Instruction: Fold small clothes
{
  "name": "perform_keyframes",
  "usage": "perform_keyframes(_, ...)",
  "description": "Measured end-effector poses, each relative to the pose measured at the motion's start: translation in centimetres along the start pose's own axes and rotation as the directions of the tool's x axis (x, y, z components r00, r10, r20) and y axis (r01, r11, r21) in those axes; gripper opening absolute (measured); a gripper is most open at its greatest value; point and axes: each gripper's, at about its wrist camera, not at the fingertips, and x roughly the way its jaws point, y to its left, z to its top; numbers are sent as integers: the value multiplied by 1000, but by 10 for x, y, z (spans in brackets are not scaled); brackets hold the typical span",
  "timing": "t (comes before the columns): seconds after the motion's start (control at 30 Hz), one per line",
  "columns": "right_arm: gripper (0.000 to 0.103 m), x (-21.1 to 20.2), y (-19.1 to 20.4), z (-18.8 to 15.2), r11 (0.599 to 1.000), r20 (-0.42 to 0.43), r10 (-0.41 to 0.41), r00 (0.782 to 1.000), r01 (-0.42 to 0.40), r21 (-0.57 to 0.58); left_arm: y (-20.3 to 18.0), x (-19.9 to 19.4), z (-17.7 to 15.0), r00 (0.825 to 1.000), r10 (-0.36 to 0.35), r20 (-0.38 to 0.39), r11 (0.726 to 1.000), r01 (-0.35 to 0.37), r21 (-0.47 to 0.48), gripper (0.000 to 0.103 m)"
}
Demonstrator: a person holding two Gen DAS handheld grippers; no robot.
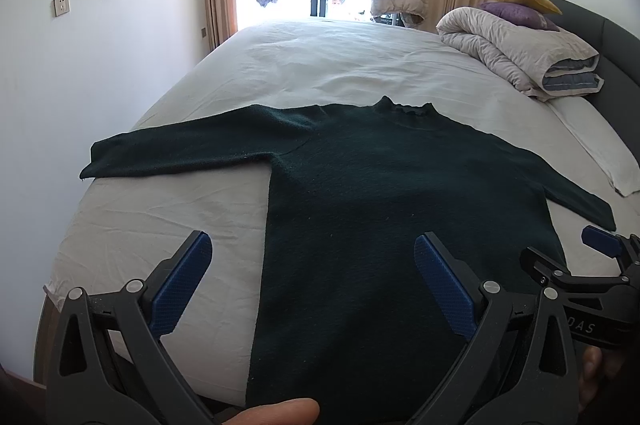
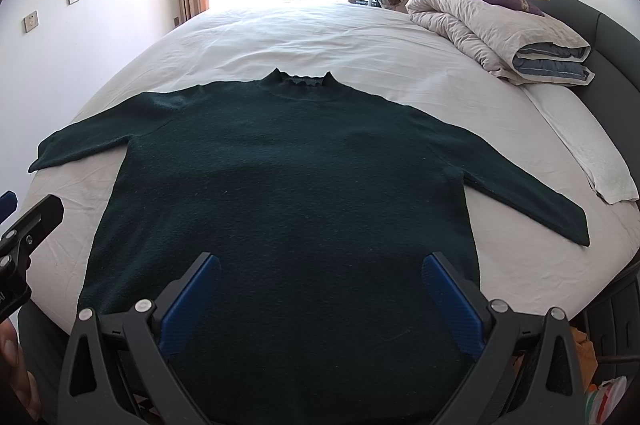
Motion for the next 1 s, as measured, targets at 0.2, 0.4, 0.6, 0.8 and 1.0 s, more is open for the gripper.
perform_keyframes(0.2,103,1,3,-3,1000,-3,-3,1000,3,-7,5,0,0,1000,-2,-2,1000,2,-14,103)
perform_keyframes(0.4,103,4,6,1,1000,-4,-4,1000,4,-14,19,0,-2,999,29,35,999,-28,-38,103)
perform_keyframes(0.6,103,1,7,10,998,40,56,998,-56,4,85,18,-2,998,-49,27,984,53,-171,103)
perform_keyframes(0.8,103,-5,13,25,976,146,207,967,-215,39,192,53,-5,979,-167,119,863,203,-462,103)
perform_keyframes(1.0,98,4,38,46,964,198,260,945,-266,9,292,96,3,981,-181,73,717,182,-673,103)
